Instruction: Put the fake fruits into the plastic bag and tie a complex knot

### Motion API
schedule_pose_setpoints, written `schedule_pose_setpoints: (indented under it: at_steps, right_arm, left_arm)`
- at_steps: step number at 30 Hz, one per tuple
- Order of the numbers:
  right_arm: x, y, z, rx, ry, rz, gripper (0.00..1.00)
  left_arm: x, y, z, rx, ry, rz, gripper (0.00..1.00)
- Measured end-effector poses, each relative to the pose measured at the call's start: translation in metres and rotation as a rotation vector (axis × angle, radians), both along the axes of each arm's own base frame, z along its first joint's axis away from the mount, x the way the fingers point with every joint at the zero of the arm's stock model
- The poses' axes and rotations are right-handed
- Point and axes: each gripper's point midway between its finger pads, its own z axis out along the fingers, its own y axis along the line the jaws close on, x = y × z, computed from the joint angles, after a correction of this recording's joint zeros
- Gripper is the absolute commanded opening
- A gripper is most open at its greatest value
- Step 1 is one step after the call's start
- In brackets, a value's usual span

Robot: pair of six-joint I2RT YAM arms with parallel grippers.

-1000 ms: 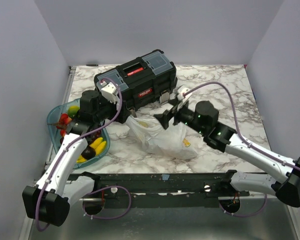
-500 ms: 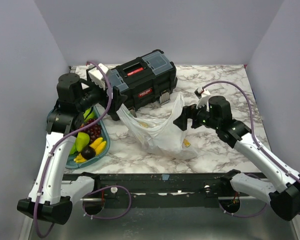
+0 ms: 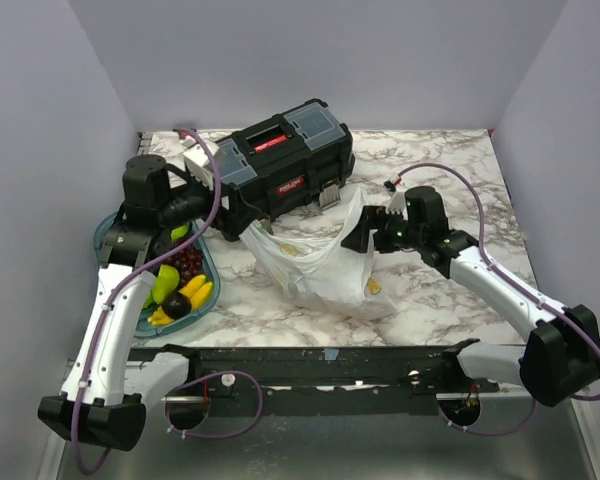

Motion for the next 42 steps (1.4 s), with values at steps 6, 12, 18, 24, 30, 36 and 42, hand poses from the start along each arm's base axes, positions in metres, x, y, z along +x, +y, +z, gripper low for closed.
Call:
schedule_pose_setpoints:
  at_steps: [6,12,18,24,30,36,42]
  right_arm:
    - [0.014,0.009,-0.018,0.010,0.025,0.000,0.18]
    - [0.021,0.010,-0.016,-0.017,-0.053,0.049,0.01]
    - [0.026,-0.001,-0.017,-0.080,-0.152,0.135,0.01]
    - [0.026,-0.009,-0.015,-0.111,-0.236,0.244,0.01]
    - [0.022,-0.003,-0.006,-0.107,-0.314,0.357,0.01]
    - [0.019,0.002,-0.001,-0.090,-0.343,0.416,0.01]
    - [0.017,0.005,0.000,-0.077,-0.343,0.446,0.01]
  left_arm:
    - [-0.012,0.055,0.017,-0.031,-0.086,0.194,0.99]
    - [-0.028,0.102,-0.026,0.160,-0.168,0.175,0.97]
    - [-0.018,0.110,-0.092,0.192,-0.043,-0.106,0.96]
    - [-0.016,0.077,-0.099,0.097,-0.070,-0.287,0.97]
    - [-0.009,0.041,-0.101,0.014,-0.116,-0.345,0.97]
    - [-0.002,0.013,-0.092,-0.067,-0.121,-0.401,0.81]
    - [0.000,-0.003,-0.085,-0.114,-0.120,-0.442,0.26]
